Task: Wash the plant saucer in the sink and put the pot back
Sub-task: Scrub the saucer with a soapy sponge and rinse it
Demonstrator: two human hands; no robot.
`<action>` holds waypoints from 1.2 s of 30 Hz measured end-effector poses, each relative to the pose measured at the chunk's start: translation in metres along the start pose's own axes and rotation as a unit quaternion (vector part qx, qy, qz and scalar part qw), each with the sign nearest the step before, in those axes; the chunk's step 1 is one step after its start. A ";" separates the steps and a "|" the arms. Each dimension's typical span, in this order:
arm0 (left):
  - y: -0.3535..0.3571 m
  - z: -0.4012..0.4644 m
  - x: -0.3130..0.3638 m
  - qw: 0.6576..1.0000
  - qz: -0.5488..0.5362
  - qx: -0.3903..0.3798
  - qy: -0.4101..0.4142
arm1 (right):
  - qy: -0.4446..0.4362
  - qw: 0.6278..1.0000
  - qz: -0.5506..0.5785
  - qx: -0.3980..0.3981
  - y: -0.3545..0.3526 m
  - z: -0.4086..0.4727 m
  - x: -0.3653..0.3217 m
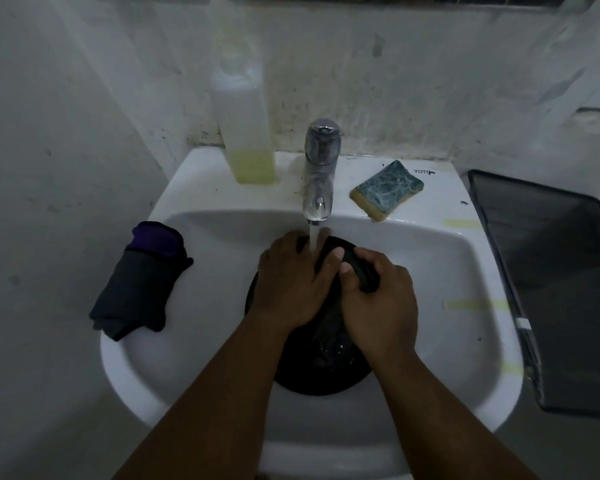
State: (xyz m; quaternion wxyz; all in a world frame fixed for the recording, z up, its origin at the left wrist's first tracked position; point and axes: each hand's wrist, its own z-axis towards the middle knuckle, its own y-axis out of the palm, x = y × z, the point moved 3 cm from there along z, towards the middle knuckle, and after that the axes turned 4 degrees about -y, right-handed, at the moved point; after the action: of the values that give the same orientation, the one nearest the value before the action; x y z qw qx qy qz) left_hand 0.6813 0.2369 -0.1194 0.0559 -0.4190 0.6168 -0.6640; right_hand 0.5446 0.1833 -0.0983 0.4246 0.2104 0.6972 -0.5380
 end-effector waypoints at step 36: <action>-0.016 -0.013 -0.018 0.966 -0.252 0.054 -0.025 | 0.002 0.969 0.199 -0.149 -0.009 0.021 -0.032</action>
State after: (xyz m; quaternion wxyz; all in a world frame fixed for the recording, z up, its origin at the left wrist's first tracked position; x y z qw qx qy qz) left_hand 0.6917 0.2616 -0.1128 -0.0753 -0.5739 0.4532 -0.6780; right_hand 0.5630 0.1657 -0.0679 0.5485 0.2804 0.7141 -0.3325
